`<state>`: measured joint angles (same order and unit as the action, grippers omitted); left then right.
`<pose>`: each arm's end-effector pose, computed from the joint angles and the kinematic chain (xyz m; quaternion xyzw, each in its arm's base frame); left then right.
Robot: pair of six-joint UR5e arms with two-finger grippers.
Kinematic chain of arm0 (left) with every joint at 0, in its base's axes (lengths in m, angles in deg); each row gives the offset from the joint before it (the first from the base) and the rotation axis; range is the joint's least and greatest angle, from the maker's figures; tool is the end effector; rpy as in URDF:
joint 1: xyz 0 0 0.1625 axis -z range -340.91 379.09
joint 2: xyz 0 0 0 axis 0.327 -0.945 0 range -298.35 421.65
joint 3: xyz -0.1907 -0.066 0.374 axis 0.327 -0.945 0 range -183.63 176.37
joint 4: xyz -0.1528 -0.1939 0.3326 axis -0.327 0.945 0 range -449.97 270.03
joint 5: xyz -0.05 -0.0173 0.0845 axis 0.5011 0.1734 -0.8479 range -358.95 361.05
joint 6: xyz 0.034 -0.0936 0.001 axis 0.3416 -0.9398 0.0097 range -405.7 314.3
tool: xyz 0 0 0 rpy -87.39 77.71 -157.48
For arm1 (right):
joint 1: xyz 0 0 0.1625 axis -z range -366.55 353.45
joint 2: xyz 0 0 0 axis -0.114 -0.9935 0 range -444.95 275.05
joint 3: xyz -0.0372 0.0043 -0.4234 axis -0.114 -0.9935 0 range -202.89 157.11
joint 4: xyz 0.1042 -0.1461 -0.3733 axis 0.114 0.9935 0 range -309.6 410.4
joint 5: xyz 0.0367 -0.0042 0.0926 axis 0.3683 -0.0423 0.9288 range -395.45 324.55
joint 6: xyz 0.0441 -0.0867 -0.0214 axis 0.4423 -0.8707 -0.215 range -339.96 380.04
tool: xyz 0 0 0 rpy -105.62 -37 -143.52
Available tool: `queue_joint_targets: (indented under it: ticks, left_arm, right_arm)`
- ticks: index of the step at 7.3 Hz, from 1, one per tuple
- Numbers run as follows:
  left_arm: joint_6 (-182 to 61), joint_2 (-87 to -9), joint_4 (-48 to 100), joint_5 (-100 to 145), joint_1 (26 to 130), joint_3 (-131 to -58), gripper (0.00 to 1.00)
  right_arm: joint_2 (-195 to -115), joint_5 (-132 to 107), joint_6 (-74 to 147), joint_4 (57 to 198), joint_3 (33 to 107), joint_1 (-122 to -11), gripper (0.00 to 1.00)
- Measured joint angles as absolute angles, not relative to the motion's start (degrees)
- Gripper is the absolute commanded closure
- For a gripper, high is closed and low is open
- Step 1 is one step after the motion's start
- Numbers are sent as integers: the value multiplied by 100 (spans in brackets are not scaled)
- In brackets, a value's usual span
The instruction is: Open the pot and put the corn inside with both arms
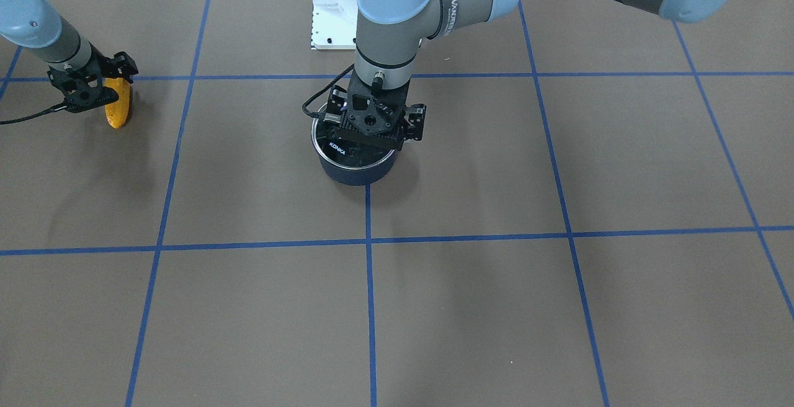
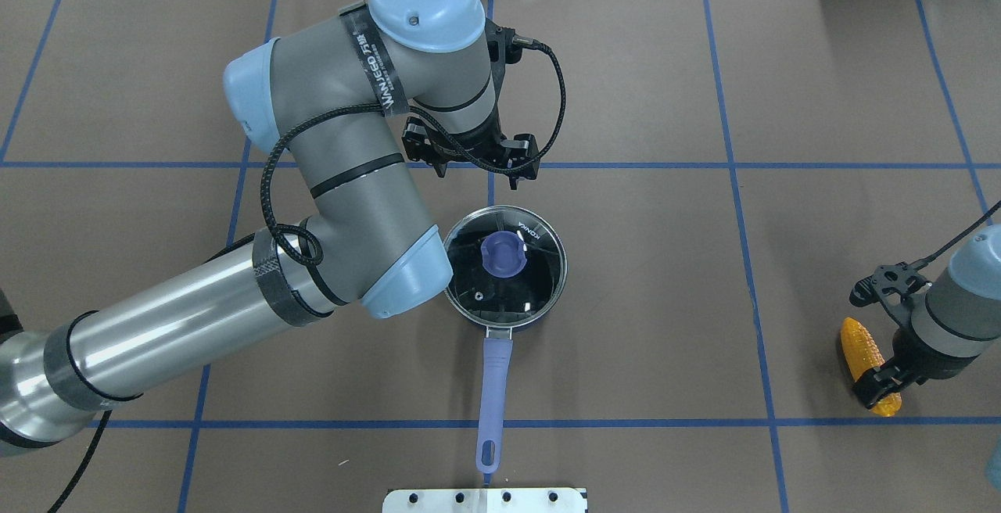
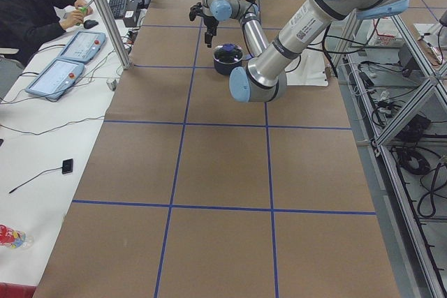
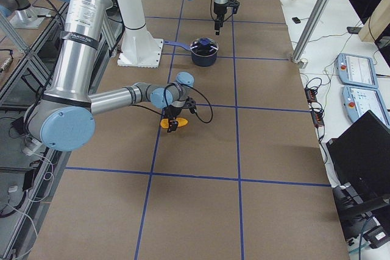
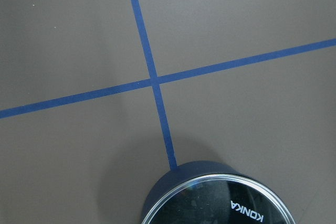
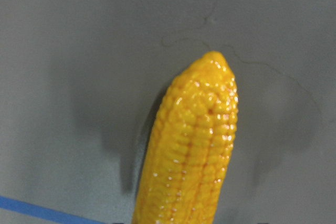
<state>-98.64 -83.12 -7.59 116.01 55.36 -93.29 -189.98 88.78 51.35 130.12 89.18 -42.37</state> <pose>0.5180 -0.4933 0.0778 0.0725 0.4295 0.0920 0.8954 -0.2781 -0.2959 0.5738 -0.0918 -0.3114 -0.2306 0.9173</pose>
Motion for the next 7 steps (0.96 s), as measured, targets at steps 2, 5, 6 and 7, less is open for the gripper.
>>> queue_joint_targets:
  ticks: [2,5,6,7]
  left_arm:
    - [-9845,-8311,-759,11601,5523,-9328,1]
    - [-9835,-8293,-756,11602,5513,-9328,0]
    - [-9835,-8278,-754,11605,5513,-9329,0]
    - [-9833,-8269,-753,11603,5513,-9336,1]
  right_arm:
    - [-18978,8868,5130,13016,8901,-4215,51]
    - [-18973,8874,5112,13043,8940,-4183,69]
    - [-18957,8879,5081,13048,8958,-4183,69]
    - [-18933,8904,4974,13057,8965,-4241,69]
